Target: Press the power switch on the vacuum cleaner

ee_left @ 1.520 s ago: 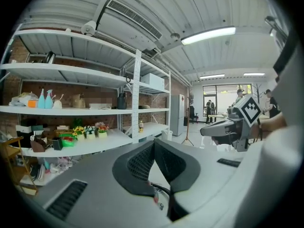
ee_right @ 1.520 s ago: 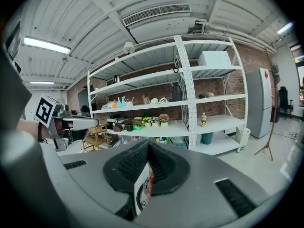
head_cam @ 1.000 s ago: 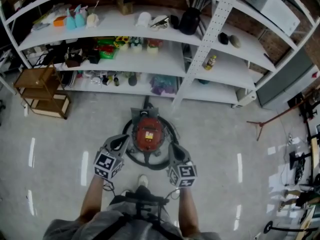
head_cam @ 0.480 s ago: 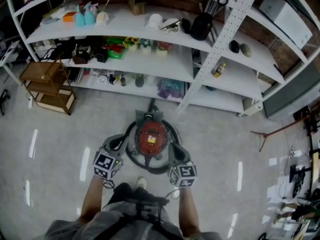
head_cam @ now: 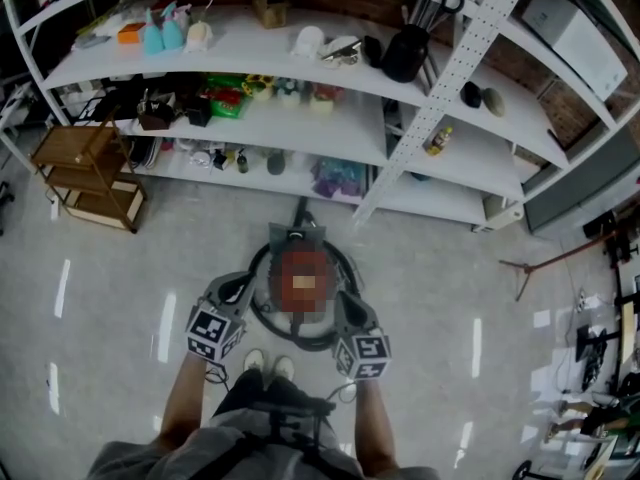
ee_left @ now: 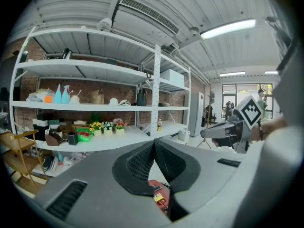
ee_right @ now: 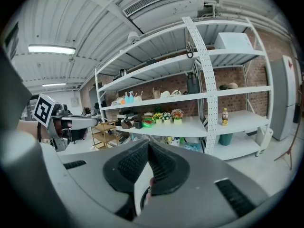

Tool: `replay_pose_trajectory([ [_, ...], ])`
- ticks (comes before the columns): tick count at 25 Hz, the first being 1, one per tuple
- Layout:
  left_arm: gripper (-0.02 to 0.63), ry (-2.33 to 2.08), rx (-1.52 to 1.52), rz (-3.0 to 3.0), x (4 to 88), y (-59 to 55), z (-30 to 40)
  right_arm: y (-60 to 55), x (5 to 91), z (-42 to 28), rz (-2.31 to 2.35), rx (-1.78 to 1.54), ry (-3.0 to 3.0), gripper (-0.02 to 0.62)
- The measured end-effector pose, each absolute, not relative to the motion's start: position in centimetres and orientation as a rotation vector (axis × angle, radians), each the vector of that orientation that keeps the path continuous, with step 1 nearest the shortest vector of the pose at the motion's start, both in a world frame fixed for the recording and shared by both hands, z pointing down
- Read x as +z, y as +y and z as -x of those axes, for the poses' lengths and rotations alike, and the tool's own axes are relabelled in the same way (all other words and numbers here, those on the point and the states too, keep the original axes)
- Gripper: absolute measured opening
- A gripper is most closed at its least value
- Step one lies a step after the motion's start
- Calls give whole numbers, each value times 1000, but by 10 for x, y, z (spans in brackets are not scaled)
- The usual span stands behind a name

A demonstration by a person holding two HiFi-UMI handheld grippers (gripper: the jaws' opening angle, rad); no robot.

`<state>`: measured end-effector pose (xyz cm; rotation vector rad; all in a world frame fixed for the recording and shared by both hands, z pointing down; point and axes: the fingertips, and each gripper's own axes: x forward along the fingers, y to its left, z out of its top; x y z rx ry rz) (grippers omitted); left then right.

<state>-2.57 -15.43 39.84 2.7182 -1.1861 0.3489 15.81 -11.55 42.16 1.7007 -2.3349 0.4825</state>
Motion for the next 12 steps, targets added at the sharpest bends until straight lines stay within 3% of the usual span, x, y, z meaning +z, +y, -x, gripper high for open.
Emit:
replay_pose_trajectory([
  [12, 6, -1108, 432, -2647, 469, -164, 37, -127, 485, -139, -1651, 593, -2269, 12],
])
